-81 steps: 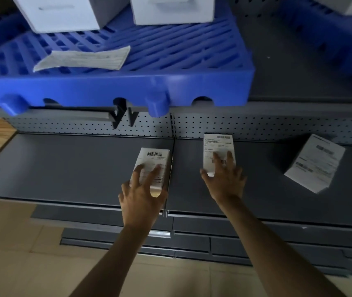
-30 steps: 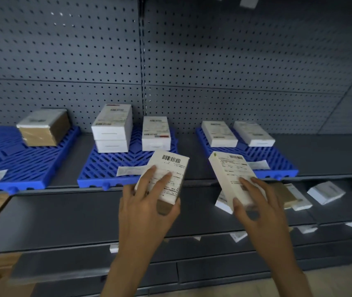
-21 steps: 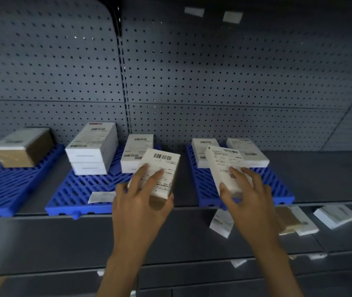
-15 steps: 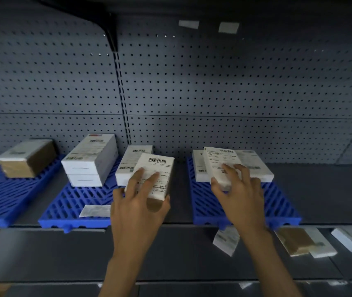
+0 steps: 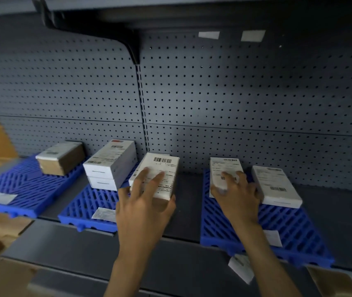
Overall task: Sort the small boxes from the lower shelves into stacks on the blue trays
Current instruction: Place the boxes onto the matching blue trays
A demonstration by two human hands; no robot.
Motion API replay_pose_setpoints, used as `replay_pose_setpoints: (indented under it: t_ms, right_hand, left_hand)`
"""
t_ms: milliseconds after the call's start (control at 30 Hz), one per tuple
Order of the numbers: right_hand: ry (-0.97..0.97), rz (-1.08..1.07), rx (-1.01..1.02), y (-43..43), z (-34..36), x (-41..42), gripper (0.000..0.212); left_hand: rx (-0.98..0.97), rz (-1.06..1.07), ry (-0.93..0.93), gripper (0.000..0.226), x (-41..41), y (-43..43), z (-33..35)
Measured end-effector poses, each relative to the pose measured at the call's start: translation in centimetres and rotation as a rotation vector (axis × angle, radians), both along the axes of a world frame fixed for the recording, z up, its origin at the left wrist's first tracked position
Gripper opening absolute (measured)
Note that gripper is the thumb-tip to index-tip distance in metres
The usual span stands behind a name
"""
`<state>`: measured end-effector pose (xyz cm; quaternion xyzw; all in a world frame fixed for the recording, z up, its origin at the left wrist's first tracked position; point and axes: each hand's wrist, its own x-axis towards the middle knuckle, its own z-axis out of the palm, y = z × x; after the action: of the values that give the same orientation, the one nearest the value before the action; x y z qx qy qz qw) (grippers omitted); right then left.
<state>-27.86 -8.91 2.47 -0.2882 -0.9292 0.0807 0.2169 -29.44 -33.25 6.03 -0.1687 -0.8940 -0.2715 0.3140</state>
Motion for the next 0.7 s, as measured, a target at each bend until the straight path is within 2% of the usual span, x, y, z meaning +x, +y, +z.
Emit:
replay_pose_setpoints:
  t_ms: [400,567,700]
  right_hand:
    - [-0.031,-0.002,-0.057,-0.4,0.3,-0.8,0.083]
    - [0.187,0.107,0.028,-2.3,1.3,-0.2,0.057]
    - [0.219,0.217,0.059,-5.5,2.4,-0.9,0.05]
  left_hand:
    - [0.013,0.023,0.008,0.062,-0.9,-0.7,0.8]
    - [0.005,0.036,0.038,0.063,-2.0,-2.3,1.5]
    - [0.032,0.055,0.054,0.059,-3.5,-4.0,2.5]
